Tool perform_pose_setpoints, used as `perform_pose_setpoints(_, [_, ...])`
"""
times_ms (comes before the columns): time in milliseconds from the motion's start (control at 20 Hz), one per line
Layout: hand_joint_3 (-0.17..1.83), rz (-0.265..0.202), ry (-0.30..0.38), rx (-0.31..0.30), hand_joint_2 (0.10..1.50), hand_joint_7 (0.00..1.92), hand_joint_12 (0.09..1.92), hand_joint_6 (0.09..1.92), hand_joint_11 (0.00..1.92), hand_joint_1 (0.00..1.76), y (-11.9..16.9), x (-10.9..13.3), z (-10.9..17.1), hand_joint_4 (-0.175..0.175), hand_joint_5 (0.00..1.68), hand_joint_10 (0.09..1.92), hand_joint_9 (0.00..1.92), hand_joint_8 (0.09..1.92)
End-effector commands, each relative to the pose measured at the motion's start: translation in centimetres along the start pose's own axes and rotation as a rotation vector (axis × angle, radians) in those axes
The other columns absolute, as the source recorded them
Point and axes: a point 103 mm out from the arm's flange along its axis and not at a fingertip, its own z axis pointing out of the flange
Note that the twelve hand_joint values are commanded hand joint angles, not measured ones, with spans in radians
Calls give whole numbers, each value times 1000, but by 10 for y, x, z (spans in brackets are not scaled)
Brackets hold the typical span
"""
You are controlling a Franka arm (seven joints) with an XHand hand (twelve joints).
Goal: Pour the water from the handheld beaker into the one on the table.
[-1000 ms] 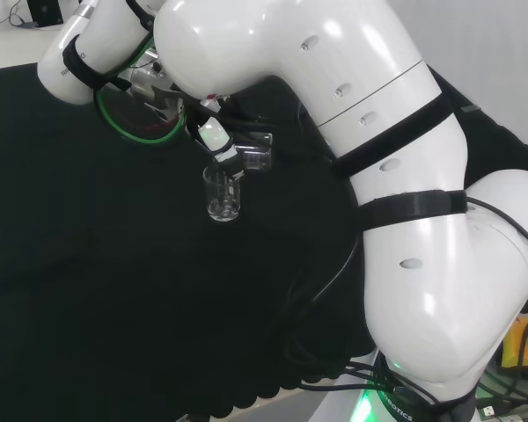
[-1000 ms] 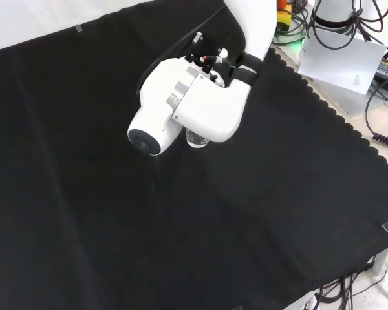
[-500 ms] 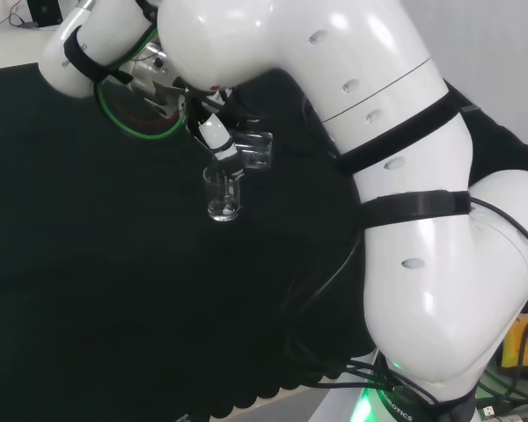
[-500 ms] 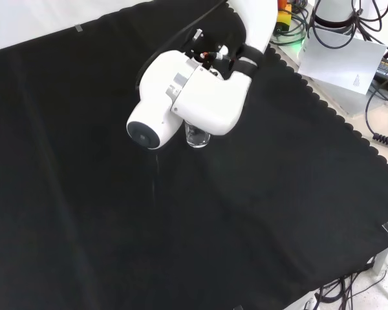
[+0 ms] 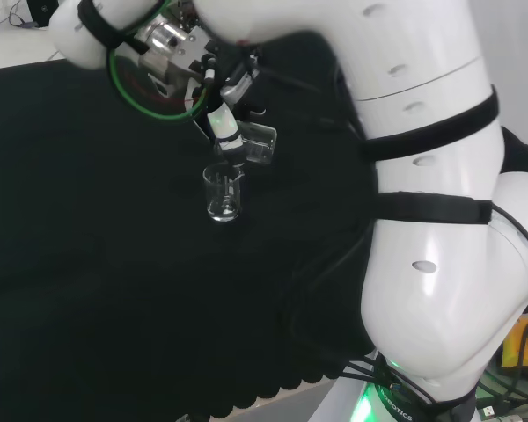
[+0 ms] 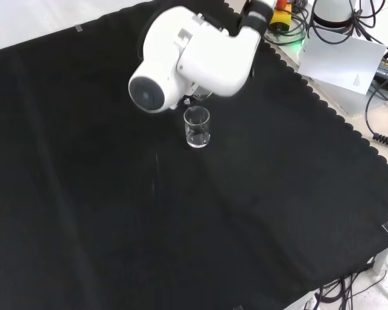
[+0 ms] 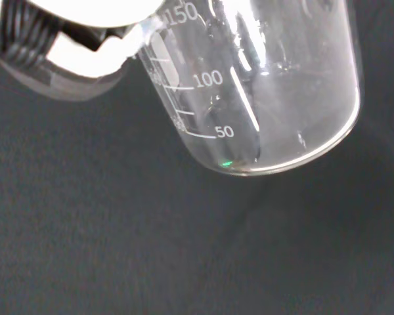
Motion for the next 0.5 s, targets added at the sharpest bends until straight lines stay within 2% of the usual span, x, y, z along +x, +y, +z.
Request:
perform_pose_setpoints(50, [559,-69,87,-203,732,1581,478,745,1698,1111,-9,-15,10,175,1212,87,1843,594])
perform_pose_setpoints(500, [558,-98,140,-362,733,1582,479,745,1703,1110,-9,-29,26,175,1212,87,1846,594])
